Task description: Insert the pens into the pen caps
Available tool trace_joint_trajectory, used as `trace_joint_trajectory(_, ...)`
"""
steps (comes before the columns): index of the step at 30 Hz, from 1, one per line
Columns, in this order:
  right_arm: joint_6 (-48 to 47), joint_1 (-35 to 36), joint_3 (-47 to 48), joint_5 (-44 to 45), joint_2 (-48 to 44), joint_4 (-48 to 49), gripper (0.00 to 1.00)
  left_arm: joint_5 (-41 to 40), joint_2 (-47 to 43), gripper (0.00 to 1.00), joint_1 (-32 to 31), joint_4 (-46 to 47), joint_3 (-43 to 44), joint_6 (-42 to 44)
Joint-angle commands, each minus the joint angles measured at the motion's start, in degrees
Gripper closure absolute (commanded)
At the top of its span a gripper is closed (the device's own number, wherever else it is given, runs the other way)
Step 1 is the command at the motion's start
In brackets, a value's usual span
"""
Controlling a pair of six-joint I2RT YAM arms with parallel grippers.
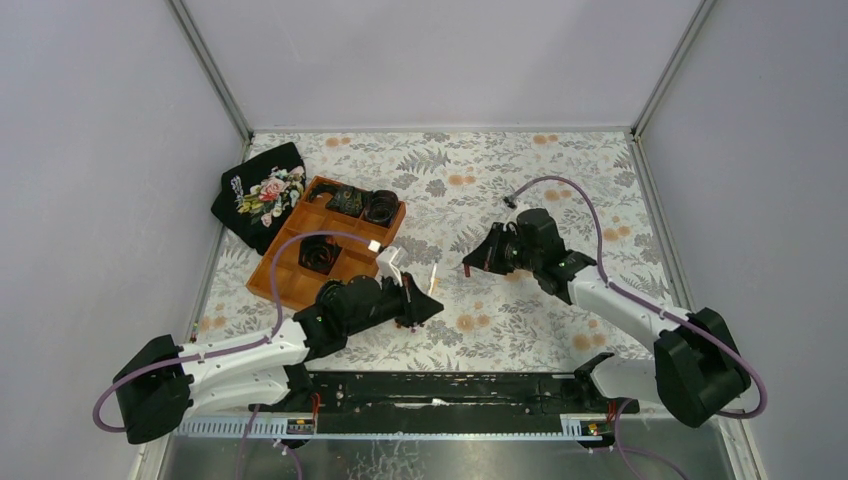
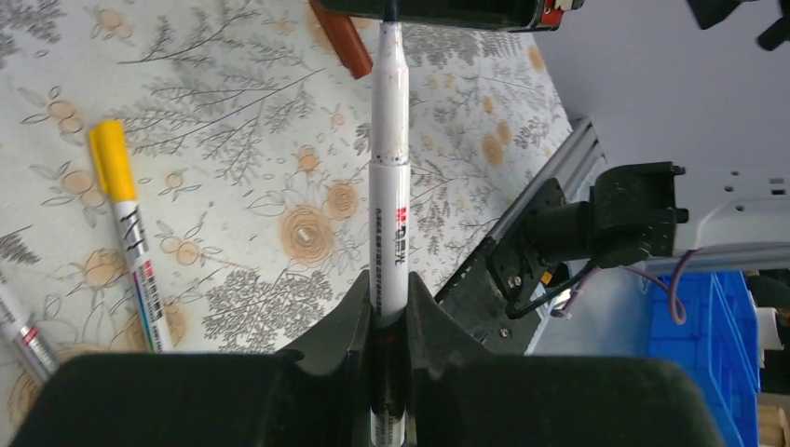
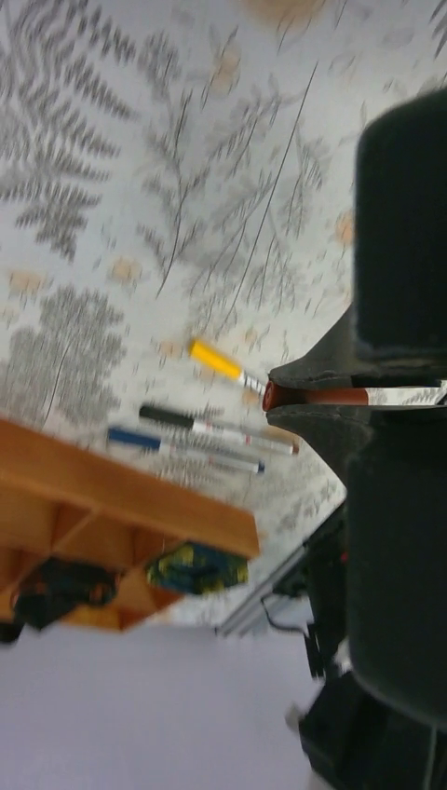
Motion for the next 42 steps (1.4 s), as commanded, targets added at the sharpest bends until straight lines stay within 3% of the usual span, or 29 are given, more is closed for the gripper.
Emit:
trace_joint_trajectory(1, 8.3, 1.8, -2.4, -4.5, -4.6, 17.8, 1.00, 2.7, -0.2, 1.00, -0.7, 8.0, -0.1, 3.1)
trace_joint_trajectory(10, 13.8, 2.5, -3.3, -3.9, -7.0, 30.6, 1.00, 3.8, -0.3, 1.00, -1.2, 7.4, 0.6, 3.6)
trace_joint_trajectory(42, 12.6, 6.0, -1.0, -8.4, -5.2, 30.2, 1.00, 1.9, -1.4, 1.00, -1.5, 6.7, 1.5, 2.6)
